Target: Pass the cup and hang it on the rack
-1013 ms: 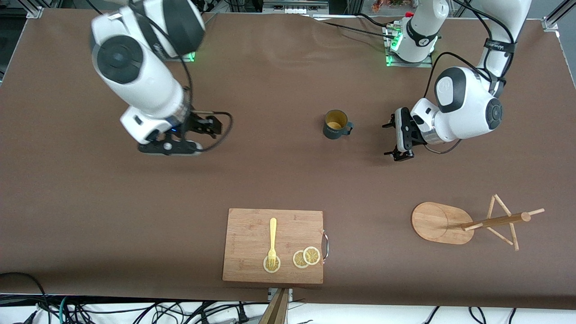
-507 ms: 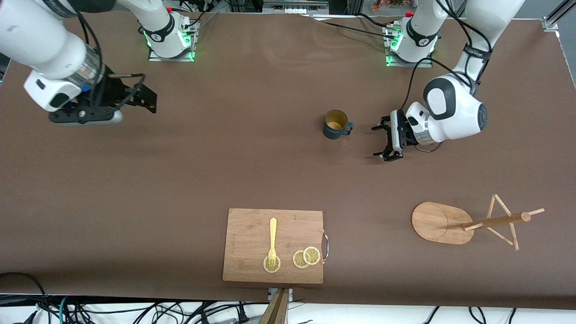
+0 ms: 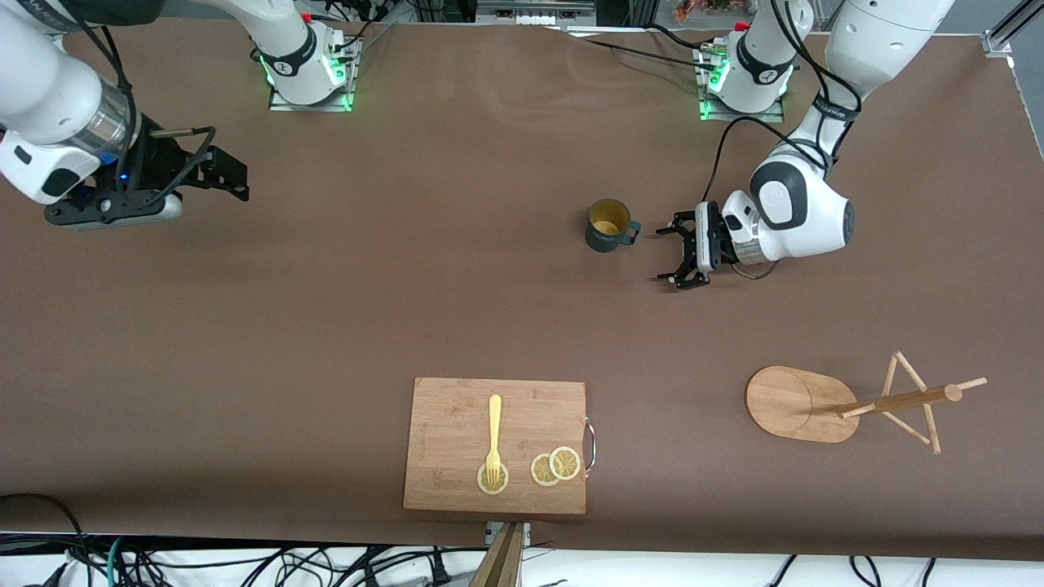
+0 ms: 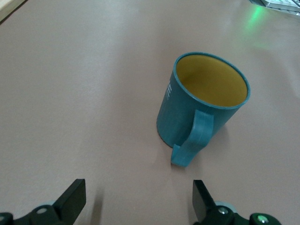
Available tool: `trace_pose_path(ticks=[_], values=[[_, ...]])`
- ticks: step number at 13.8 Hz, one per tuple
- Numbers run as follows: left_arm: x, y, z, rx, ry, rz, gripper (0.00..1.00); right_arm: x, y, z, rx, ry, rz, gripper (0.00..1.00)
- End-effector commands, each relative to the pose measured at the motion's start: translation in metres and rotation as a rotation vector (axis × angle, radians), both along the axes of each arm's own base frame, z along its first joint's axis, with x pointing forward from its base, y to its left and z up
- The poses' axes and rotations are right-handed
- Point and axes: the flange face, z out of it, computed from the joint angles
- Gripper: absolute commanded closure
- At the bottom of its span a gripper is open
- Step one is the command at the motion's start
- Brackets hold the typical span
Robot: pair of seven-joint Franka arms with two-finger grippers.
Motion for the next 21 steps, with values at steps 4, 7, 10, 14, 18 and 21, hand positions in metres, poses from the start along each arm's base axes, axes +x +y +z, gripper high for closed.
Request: trace_pose_path(ticks=[4,7,10,14,18,21], values=[[-0.015,-0.027,-0.006,-0.03,0.001,-0.015,0.0,0.0,-0.032,0.001,0.007,0.0,0.016,0.0],[-0.027,-0.033,-0.012,-0.029,0.021,-0.006,0.0,0.001,-0.034,0.003,0.003,-0.008,0.026,0.0],[-0.041,-0.052,-0.013,-0.031,0.027,0.029,0.0,0.005,-0.034,0.016,0.006,-0.033,0.023,0.0],[-0.05,-0.05,-0.018,-0.026,0.019,0.009,0.0,0.005,-0.038,0.026,-0.06,-0.053,0.061,0.0],[-0.048,-0.047,-0.016,-0.029,0.006,0.007,0.27,0.001,-0.042,0.046,-0.057,-0.03,0.058,0.0],[-0.046,-0.043,-0.014,-0.028,-0.001,0.013,0.69,0.004,-0.044,0.054,-0.058,-0.056,0.048,0.0]])
